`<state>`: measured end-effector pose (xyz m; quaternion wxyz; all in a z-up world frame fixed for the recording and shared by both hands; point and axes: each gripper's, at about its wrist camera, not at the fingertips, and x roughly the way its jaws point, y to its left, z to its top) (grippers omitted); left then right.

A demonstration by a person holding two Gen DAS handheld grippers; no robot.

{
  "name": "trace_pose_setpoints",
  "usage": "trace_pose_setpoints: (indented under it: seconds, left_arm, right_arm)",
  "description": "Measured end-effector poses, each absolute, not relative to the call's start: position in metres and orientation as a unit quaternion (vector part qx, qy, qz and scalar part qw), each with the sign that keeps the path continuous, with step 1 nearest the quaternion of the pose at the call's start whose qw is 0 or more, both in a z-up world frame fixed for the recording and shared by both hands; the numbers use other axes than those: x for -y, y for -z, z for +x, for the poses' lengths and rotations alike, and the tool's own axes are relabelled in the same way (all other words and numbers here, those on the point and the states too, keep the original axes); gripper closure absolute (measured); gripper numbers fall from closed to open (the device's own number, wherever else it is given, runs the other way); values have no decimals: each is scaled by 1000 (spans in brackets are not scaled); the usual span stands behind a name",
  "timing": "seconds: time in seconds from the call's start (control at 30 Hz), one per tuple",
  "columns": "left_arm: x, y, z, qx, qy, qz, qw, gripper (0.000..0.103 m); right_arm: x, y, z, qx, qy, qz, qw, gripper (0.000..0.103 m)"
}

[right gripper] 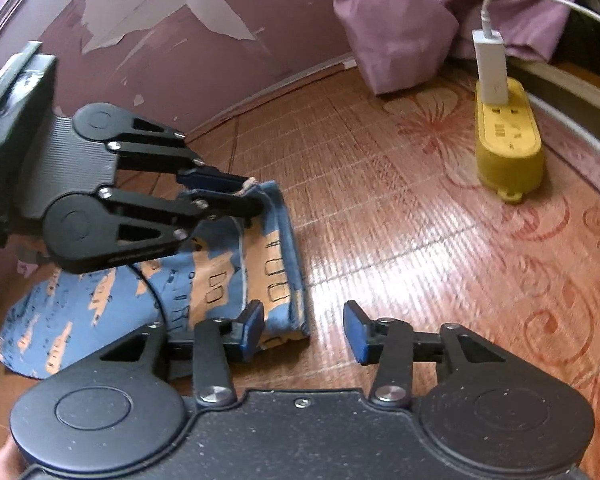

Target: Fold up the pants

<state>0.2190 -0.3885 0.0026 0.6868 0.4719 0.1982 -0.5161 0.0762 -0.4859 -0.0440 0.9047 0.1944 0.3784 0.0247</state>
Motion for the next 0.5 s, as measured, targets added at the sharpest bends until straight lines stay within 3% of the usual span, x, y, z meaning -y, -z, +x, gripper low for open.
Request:
trace_pose_setpoints:
  seconds: [0.33,0.43,0.5]
  left_arm:
    - [371,-9,194,-119,522,491,687,91]
    - [370,-9,191,-112,522,496,685,91]
    - [369,-9,191,-111,522,497,684,91]
  right_arm:
    - [490,53,94,-355,-95,217,904,56]
    - [485,53,96,-356,-94,204,907,66]
    - [488,55,96,-357,-84,219,904,78]
